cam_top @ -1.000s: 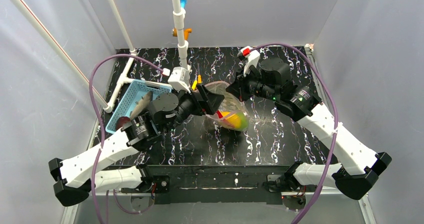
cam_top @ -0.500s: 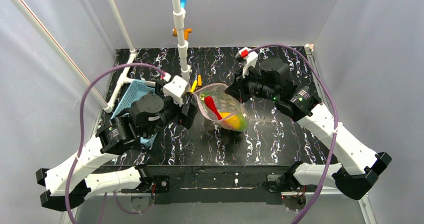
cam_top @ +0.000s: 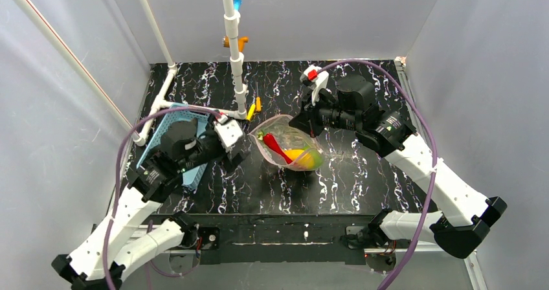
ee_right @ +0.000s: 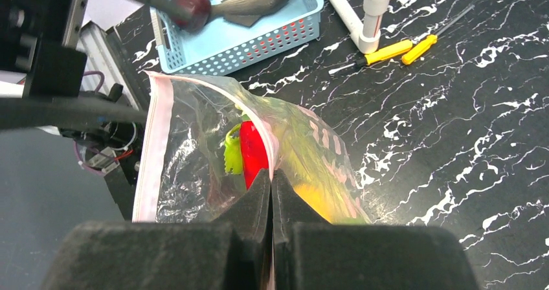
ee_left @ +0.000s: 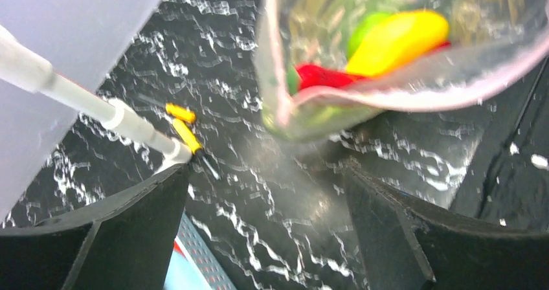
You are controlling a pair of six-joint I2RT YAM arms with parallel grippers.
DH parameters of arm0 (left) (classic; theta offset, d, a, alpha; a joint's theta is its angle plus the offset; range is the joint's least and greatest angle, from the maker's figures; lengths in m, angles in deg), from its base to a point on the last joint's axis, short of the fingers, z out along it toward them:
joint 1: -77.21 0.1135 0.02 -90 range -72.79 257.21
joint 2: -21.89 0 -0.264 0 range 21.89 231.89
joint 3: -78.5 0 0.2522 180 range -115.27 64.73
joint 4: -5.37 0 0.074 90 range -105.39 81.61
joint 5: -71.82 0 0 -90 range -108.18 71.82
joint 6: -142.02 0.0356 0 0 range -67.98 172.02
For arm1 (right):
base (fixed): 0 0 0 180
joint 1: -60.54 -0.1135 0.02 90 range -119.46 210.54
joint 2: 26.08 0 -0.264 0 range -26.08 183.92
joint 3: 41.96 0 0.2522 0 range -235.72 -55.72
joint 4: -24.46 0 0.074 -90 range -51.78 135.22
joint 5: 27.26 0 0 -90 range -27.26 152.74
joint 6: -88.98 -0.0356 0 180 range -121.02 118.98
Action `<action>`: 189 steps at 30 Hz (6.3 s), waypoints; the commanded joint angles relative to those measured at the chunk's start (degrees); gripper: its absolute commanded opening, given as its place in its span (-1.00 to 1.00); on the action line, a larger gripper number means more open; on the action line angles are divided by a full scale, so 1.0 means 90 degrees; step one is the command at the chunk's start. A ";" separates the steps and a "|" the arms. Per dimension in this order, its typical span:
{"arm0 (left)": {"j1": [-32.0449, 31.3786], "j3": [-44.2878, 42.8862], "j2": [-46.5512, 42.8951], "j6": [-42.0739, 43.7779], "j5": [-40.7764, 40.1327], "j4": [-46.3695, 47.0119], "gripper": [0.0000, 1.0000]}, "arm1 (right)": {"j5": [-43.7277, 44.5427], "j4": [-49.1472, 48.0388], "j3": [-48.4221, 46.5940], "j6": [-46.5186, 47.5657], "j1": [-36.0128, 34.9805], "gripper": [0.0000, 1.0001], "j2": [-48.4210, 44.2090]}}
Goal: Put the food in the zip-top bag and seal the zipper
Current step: Zip the zipper food storage bag at the center of the board.
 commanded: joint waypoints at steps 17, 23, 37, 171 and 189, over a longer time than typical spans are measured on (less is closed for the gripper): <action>0.1018 0.0350 0.0990 -0.1447 0.4286 0.3234 -1.00 | -0.0357 -0.0318 -0.0245 0.0040 0.0029 -0.97 0.0047; 0.1248 0.0629 0.0816 -0.2603 0.3131 0.3168 -1.00 | -0.0888 -0.0475 -0.0121 -0.0006 0.0569 0.08 -0.0150; 0.1581 0.1369 0.0202 -0.3729 0.2744 0.3279 -1.00 | -0.3869 -0.4998 0.3378 -0.0783 0.2211 0.92 -0.1919; -0.0369 -0.3520 0.4509 -0.1631 0.4735 0.1650 -0.48 | -0.4820 -0.6501 0.4062 -0.2612 0.2737 -0.97 -0.1349; -0.0376 -0.3605 0.4636 -0.1592 0.4364 0.1435 -0.33 | -0.4860 -0.6569 0.4045 -0.2698 0.2734 -0.97 -0.1360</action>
